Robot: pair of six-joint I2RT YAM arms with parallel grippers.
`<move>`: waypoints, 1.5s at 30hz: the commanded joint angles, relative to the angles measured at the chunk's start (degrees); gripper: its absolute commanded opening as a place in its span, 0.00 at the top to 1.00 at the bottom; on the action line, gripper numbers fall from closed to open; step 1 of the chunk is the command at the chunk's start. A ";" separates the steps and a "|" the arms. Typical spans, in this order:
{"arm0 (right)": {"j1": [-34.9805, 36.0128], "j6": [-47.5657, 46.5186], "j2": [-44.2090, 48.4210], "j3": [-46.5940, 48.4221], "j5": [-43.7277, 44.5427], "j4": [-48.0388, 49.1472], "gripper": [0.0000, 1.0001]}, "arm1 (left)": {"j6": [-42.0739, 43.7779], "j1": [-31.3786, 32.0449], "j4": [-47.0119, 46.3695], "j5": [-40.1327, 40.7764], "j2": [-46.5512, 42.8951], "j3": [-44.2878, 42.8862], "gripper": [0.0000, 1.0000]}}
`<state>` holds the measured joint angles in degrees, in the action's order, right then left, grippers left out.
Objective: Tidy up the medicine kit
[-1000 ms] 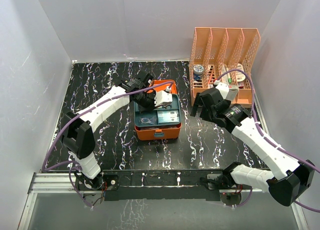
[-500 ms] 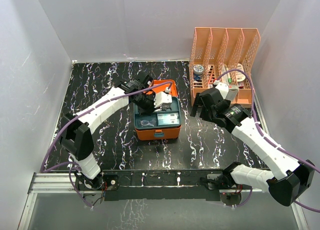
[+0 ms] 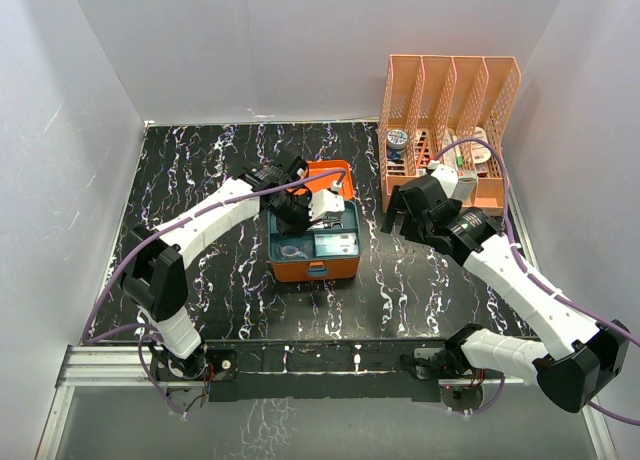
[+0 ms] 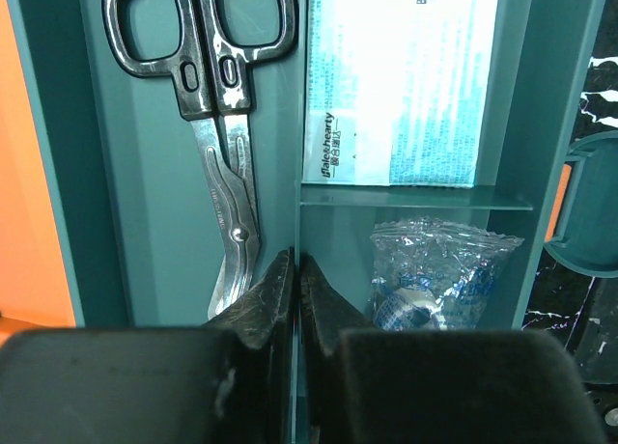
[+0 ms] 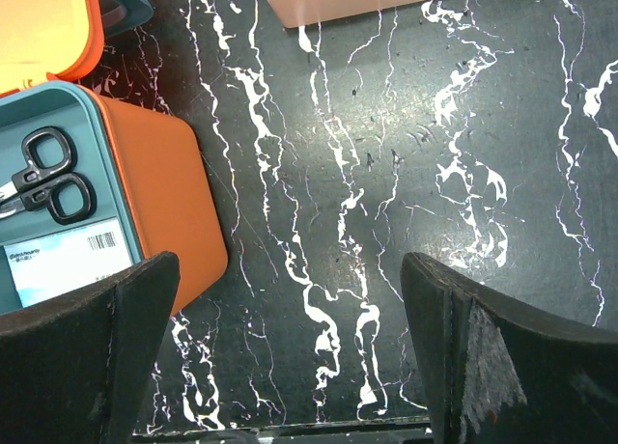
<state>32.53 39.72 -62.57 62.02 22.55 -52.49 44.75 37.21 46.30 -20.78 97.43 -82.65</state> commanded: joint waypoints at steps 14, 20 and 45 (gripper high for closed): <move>-0.37 -1.44 0.11 -0.06 0.16 3.10 0.02 | -4.12 0.45 -0.72 2.23 -2.58 1.59 0.85; -0.48 -2.10 -0.64 -0.03 -0.45 4.28 0.02 | -5.35 0.41 -0.95 3.31 -4.45 0.84 0.54; -14.21 -23.56 -39.53 42.42 -38.04 10.93 0.02 | -40.70 -26.97 -10.99 -5.74 -3.05 -15.14 0.01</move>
<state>23.35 20.95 -93.60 93.97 -3.29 -44.18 13.15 16.82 35.16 -20.91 90.67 -95.50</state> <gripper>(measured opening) 0.983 0.985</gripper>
